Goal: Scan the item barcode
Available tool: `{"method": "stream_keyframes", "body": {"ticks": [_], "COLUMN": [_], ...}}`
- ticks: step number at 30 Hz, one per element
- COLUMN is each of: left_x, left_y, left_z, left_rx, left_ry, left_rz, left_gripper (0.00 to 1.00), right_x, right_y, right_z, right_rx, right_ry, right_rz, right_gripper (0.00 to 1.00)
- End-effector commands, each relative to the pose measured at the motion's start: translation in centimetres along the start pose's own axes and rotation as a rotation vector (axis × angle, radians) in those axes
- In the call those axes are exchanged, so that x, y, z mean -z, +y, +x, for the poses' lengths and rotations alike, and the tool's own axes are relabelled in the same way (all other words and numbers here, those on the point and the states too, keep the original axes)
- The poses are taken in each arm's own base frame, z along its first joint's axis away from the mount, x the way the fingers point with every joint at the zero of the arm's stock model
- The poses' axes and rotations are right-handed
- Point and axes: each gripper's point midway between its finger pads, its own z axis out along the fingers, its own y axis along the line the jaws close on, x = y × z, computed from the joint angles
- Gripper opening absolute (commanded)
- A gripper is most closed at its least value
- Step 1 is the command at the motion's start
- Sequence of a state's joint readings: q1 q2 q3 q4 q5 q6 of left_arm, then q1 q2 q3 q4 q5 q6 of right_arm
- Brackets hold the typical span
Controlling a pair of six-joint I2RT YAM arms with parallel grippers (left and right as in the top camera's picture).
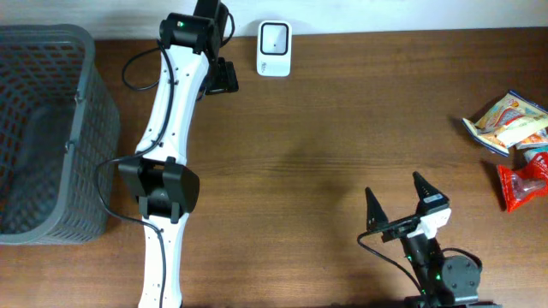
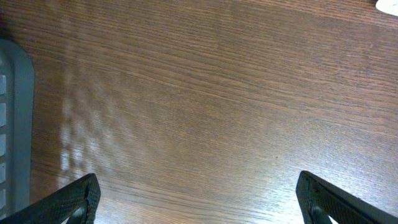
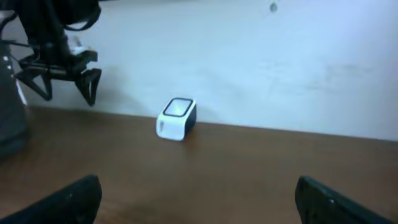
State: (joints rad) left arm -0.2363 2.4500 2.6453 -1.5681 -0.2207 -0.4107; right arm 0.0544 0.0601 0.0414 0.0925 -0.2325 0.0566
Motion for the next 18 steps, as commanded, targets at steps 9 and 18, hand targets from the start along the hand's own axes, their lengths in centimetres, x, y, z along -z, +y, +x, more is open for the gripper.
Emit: {"method": "stream_keyframes", "body": {"ticks": [9,18], "left_x": [0.3,0.3], "left_y": [-0.2,-0.2], "left_z": [0.0,0.0], "left_rx": [-0.012,-0.012], "left_ry": [-0.007,-0.007], "left_rz": [0.003,0.003], "left_gripper": [0.99,1.0], "right_x": [0.9,1.0], "right_y": [-3.9,-4.3], "right_z": [4.5,4.5], "right_rx": [-0.023,0.071], "right_ry": [0.137,0.152], "right_rz": [0.224,0.241], "right_gripper": [0.98,0.98]}}
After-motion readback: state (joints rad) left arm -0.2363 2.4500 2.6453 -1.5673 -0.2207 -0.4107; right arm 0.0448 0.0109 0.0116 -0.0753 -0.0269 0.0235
